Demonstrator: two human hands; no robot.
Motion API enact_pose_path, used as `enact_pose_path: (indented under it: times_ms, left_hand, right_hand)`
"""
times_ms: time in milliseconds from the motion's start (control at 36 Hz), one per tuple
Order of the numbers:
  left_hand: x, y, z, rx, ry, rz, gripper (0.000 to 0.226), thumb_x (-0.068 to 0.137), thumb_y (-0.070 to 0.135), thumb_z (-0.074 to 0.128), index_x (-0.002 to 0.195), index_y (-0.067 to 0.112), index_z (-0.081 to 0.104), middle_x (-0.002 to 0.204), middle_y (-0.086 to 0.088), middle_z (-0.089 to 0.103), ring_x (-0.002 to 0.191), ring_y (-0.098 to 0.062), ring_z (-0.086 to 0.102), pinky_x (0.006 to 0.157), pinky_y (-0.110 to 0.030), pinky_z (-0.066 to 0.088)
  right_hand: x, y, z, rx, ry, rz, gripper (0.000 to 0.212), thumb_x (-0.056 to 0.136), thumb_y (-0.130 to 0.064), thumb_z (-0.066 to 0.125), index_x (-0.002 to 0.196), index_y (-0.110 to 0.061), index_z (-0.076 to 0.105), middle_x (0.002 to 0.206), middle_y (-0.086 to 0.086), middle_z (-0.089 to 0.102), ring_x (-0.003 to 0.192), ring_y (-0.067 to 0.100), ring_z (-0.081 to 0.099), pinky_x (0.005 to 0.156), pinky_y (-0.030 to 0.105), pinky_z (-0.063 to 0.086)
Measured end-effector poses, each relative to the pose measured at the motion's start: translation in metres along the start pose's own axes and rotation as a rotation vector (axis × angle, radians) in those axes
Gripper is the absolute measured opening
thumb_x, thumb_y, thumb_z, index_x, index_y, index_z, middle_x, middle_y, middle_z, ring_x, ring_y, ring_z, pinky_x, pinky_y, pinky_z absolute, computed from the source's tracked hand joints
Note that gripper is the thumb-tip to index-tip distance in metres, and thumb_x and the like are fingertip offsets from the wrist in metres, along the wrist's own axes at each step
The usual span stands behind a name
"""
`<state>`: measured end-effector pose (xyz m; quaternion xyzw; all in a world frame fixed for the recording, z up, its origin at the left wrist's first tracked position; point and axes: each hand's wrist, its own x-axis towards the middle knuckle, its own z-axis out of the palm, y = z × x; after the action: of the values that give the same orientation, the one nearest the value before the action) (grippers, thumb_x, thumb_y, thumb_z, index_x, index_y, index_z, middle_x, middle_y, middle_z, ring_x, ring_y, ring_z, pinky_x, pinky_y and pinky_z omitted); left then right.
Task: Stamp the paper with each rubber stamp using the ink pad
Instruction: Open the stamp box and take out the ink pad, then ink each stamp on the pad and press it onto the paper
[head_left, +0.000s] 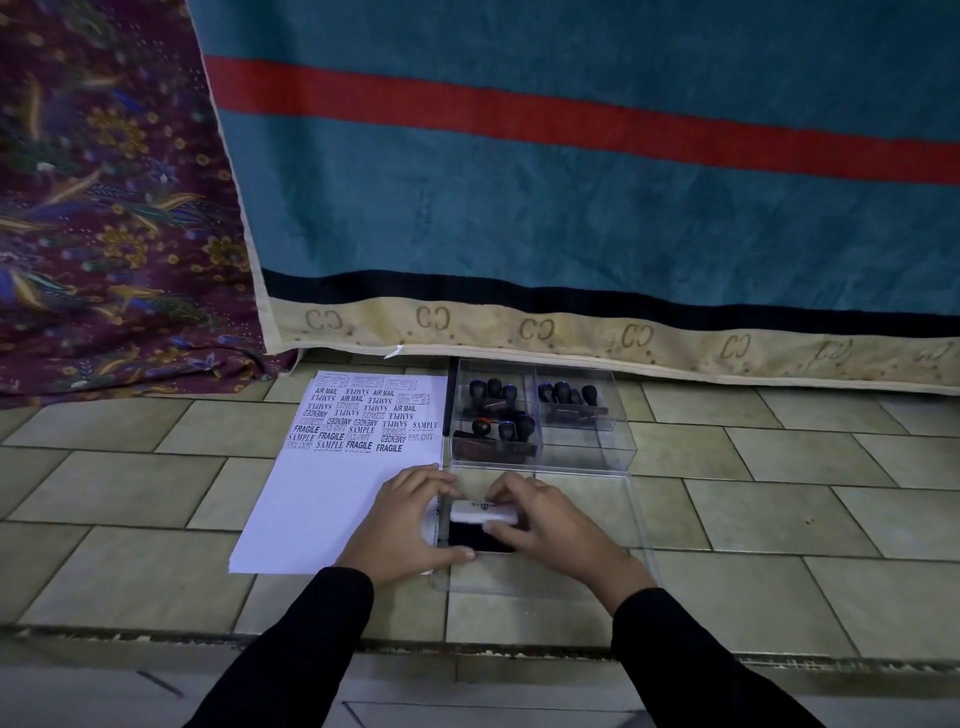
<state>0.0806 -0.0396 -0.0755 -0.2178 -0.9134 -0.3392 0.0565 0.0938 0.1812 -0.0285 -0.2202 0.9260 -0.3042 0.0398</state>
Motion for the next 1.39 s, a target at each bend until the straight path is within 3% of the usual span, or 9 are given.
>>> enact_pose_path:
  times_ms: [111, 250, 389, 556, 750, 833, 1056, 1278, 1389]
  left_hand:
    - [-0.002, 0.008, -0.004, -0.002, -0.034, -0.054, 0.090, 0.053, 0.078, 0.069, 0.127, 0.034, 0.045, 0.127, 0.022, 0.042, 0.122, 0.001, 0.034, 0.104, -0.026, 0.029]
    - [-0.003, 0.013, -0.006, -0.013, -0.061, -0.121, 0.109, 0.052, 0.076, 0.071, 0.143, 0.035, 0.026, 0.131, 0.022, 0.030, 0.123, 0.000, 0.025, 0.104, -0.024, 0.024]
    - [-0.003, 0.014, -0.006, 0.004, -0.096, -0.154, 0.109, 0.058, 0.071, 0.072, 0.146, 0.037, 0.017, 0.148, 0.013, 0.028, 0.135, -0.008, 0.021, 0.111, -0.030, 0.021]
    - [-0.003, 0.014, -0.005, 0.060, -0.102, -0.156, 0.104, 0.063, 0.070, 0.069, 0.147, 0.034, 0.018, 0.150, 0.011, 0.027, 0.137, -0.009, 0.020, 0.111, -0.027, 0.018]
    - [-0.003, 0.010, -0.001, 0.064, -0.060, -0.168, 0.095, 0.067, 0.073, 0.061, 0.145, 0.035, 0.021, 0.147, 0.013, 0.033, 0.135, -0.008, 0.025, 0.110, -0.025, 0.020]
    - [-0.003, 0.010, 0.000, 0.075, -0.055, -0.167, 0.093, 0.068, 0.074, 0.059, 0.145, 0.034, 0.024, 0.146, 0.012, 0.035, 0.134, -0.008, 0.027, 0.110, -0.025, 0.022]
    - [-0.002, 0.012, -0.003, 0.053, -0.064, -0.173, 0.096, 0.068, 0.079, 0.057, 0.145, 0.033, 0.024, 0.145, 0.012, 0.035, 0.133, -0.010, 0.027, 0.109, -0.027, 0.024]
    - [-0.003, 0.009, -0.008, -0.235, 0.010, -0.231, 0.052, 0.077, 0.059, 0.051, 0.126, 0.056, 0.032, 0.133, 0.031, 0.040, 0.128, 0.007, 0.032, 0.109, -0.028, 0.030]
    - [-0.003, 0.008, -0.009, -0.237, -0.003, -0.243, 0.057, 0.074, 0.062, 0.054, 0.127, 0.052, 0.035, 0.131, 0.030, 0.041, 0.127, 0.005, 0.034, 0.107, -0.027, 0.031]
  right_hand:
    - [0.009, -0.004, -0.001, 0.121, 0.093, 0.086, 0.010, 0.094, -0.034, 0.050, 0.093, -0.025, 0.053, 0.089, -0.001, 0.066, 0.079, 0.014, 0.061, 0.067, 0.032, 0.048]
    - [0.028, -0.003, 0.003, 0.073, 0.211, 0.205, 0.026, 0.095, -0.021, 0.049, 0.118, -0.010, 0.057, 0.114, 0.008, 0.055, 0.101, 0.020, 0.057, 0.088, 0.026, 0.043]
    - [0.034, -0.003, 0.008, 0.077, 0.218, 0.325, 0.020, 0.092, -0.014, 0.051, 0.111, -0.008, 0.056, 0.115, 0.010, 0.056, 0.099, 0.023, 0.060, 0.084, 0.029, 0.050]
    - [0.033, -0.004, 0.011, -0.084, 0.162, 0.259, 0.021, 0.094, -0.011, 0.043, 0.102, -0.005, 0.062, 0.112, 0.013, 0.057, 0.097, 0.025, 0.058, 0.083, 0.027, 0.044]
    - [0.051, -0.016, -0.020, -0.053, 0.400, 0.186, 0.019, 0.092, -0.007, 0.047, 0.101, -0.007, 0.063, 0.103, 0.010, 0.063, 0.095, 0.020, 0.057, 0.083, 0.028, 0.048]
    - [0.075, -0.013, -0.030, -0.117, 0.322, 0.189, 0.024, 0.092, -0.006, 0.047, 0.110, -0.005, 0.062, 0.113, 0.013, 0.063, 0.110, 0.025, 0.054, 0.101, 0.036, 0.044]
    - [0.119, -0.010, -0.027, -0.286, 0.015, 0.330, 0.030, 0.094, -0.020, 0.043, 0.117, -0.008, 0.057, 0.116, 0.018, 0.061, 0.113, 0.034, 0.052, 0.098, 0.046, 0.044]
    - [0.128, -0.009, -0.018, -0.346, 0.001, 0.358, 0.027, 0.091, -0.025, 0.050, 0.105, -0.004, 0.062, 0.110, 0.018, 0.063, 0.113, 0.034, 0.049, 0.092, 0.042, 0.046]
    - [0.131, -0.010, -0.016, -0.275, -0.010, 0.366, 0.029, 0.089, -0.028, 0.054, 0.101, -0.004, 0.064, 0.105, 0.018, 0.065, 0.109, 0.033, 0.051, 0.090, 0.042, 0.048]
